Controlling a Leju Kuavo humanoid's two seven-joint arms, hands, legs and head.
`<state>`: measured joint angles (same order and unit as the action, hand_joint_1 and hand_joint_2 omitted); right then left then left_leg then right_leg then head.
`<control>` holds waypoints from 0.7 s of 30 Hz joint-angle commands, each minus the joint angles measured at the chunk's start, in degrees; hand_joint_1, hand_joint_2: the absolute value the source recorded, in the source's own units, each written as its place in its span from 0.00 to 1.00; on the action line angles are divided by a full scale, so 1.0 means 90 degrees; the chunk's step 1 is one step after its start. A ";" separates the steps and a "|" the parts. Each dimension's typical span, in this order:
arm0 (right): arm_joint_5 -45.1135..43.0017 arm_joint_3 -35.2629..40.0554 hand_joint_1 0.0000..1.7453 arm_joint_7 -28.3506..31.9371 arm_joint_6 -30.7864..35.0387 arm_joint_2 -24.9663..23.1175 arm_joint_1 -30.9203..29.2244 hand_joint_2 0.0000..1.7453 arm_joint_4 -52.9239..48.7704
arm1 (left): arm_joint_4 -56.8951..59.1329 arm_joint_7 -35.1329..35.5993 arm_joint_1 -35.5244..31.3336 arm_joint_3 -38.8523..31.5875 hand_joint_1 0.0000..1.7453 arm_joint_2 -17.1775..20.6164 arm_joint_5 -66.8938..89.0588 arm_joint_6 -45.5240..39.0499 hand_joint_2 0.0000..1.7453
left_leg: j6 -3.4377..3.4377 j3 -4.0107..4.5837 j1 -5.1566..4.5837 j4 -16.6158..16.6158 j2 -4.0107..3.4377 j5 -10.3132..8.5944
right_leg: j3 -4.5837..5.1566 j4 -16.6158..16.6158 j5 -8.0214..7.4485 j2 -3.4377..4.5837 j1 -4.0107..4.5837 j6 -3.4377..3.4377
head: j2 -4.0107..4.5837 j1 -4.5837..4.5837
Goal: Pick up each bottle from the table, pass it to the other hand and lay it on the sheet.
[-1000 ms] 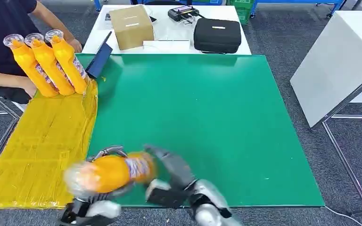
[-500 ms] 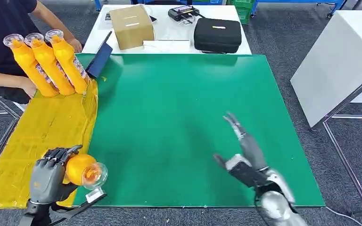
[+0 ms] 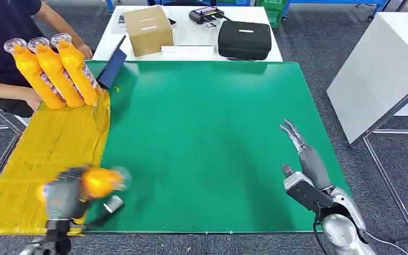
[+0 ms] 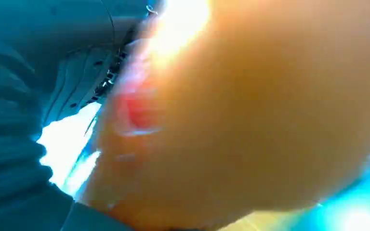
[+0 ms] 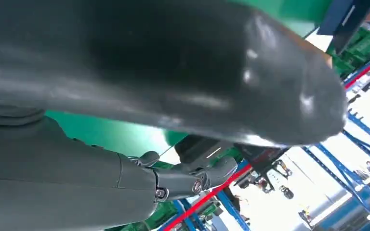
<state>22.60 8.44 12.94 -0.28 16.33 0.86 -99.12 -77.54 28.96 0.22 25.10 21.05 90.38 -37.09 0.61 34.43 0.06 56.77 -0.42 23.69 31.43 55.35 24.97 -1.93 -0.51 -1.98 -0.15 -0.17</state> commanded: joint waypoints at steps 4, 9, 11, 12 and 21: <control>0.0198 0.0280 0.00 -0.0048 -0.0053 -0.0095 -0.0570 0.00 0.0643 | 0.1933 -0.0970 -0.0547 0.1018 0.00 -0.0073 -0.0042 0.0470 1.00 | -0.0006 -0.0025 -0.0014 -0.0010 -0.0001 0.0006 | -0.0021 -0.0014 0.0002 0.0021 -0.0014 0.0007 | 0.0000 0.0002; 0.0201 0.0259 0.00 -0.0044 -0.0053 -0.0153 -0.0681 0.00 0.0798 | 0.2129 -0.1869 -0.0378 0.0394 0.00 -0.0273 -0.0042 0.0817 1.00 | -0.0002 -0.0025 -0.0018 -0.0012 0.0015 0.0003 | -0.0025 -0.0012 0.0000 0.0008 -0.0018 0.0001 | 0.0000 0.0005; 0.0201 0.0259 0.00 -0.0044 -0.0053 -0.0153 -0.0681 0.00 0.0798 | 0.2129 -0.1869 -0.0378 0.0394 0.00 -0.0273 -0.0042 0.0817 1.00 | -0.0003 -0.0036 -0.0015 -0.0012 0.0020 0.0001 | -0.0037 -0.0013 0.0000 0.0007 -0.0015 0.0004 | 0.0000 0.0005; 0.0209 0.0273 0.00 -0.0047 -0.0061 -0.0162 -0.0705 1.00 0.0827 | 0.2140 -0.1923 -0.0370 0.0354 0.00 -0.0282 -0.0042 0.0824 0.00 | 0.0000 -0.0044 -0.0017 -0.0013 0.0031 0.0000 | -0.0048 -0.0012 0.0009 -0.0005 -0.0018 -0.0005 | 0.0000 0.0000; 0.0344 0.0284 0.00 -0.0075 -0.0051 -0.0257 -0.0582 1.00 0.0835 | 0.1774 -0.2758 -0.0102 -0.0811 0.00 -0.0664 -0.0042 0.1077 0.00 | 0.0008 -0.0075 -0.0015 -0.0013 0.0034 -0.0002 | -0.0084 -0.0017 0.0006 0.0000 -0.0016 -0.0009 | 0.0000 0.0000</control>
<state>25.05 9.90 12.68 -0.61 15.80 -3.09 -95.54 -64.50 8.60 -4.55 25.80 20.00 89.85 -29.27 0.75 33.86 -0.10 56.73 0.25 23.62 30.66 55.34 25.11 -2.46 -0.68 -2.13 -0.15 -0.17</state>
